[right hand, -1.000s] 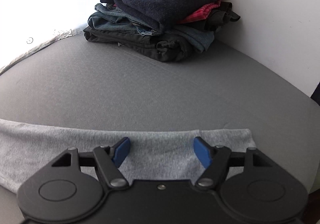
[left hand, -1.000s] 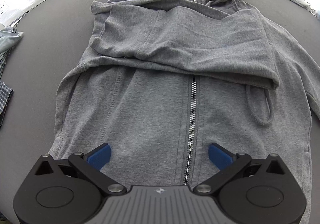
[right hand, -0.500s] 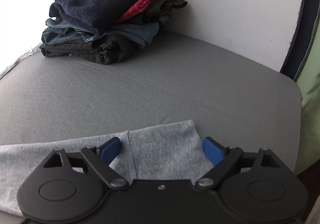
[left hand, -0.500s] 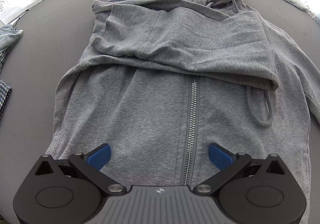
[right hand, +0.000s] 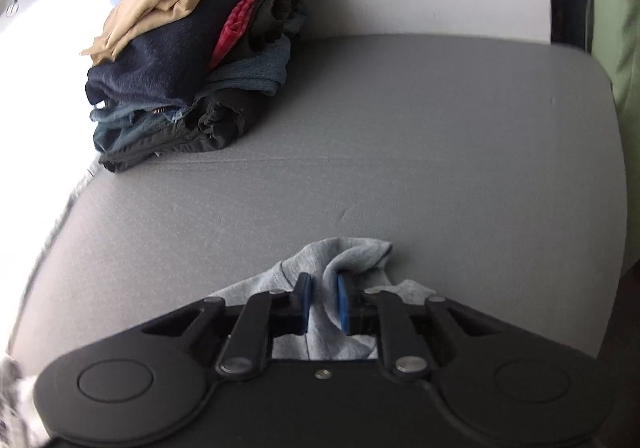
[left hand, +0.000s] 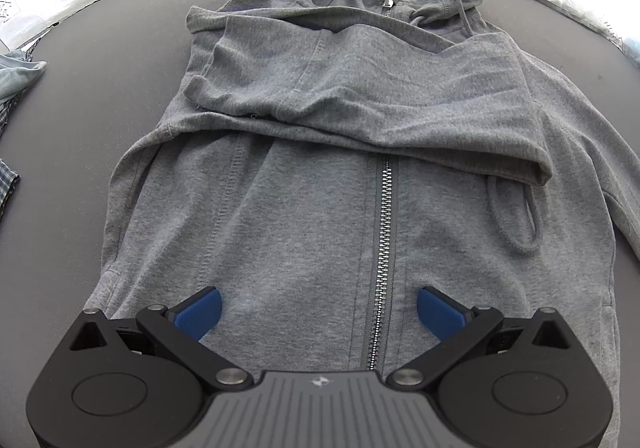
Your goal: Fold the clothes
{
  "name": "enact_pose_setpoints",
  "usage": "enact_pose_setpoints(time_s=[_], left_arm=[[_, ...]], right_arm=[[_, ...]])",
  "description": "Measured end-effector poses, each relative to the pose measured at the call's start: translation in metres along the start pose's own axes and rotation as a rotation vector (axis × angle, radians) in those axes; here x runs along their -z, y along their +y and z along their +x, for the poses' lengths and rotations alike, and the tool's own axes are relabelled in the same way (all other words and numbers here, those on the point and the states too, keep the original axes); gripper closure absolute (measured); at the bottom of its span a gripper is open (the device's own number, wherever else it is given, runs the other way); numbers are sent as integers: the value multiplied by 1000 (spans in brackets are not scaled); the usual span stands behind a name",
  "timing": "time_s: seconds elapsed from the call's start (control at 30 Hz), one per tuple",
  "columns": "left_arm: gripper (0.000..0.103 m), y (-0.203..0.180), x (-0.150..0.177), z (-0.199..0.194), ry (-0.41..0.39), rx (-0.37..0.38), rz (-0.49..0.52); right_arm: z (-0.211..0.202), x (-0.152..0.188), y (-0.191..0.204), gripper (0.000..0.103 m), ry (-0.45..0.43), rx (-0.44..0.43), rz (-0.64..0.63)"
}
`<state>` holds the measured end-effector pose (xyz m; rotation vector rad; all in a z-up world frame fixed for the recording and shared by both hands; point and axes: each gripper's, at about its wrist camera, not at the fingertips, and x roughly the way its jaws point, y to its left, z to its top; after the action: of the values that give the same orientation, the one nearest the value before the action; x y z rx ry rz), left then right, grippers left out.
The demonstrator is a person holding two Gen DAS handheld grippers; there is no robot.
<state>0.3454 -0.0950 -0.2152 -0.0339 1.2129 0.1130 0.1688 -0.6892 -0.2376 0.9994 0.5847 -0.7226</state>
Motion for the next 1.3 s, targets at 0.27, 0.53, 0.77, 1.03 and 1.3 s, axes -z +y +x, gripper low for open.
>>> enact_pose_setpoints(time_s=[0.27, 0.53, 0.77, 1.03, 1.3], left_arm=[[0, 3, -8, 3, 31, 23, 36], [0, 29, -17, -13, 2, 139, 42], [0, 62, -42, -43, -107, 192, 52], [0, 99, -51, -40, -142, 163, -76], [0, 98, -45, -24, -100, 98, -94]], right_arm=[[27, 80, -9, 94, 267, -371, 668], [49, 159, 121, 97, 578, -594, 506], [47, 233, 275, 99, 794, -796, 344], [42, 326, 389, 60, 1033, -829, 164], [80, 310, 349, 56, 1007, -623, 139]])
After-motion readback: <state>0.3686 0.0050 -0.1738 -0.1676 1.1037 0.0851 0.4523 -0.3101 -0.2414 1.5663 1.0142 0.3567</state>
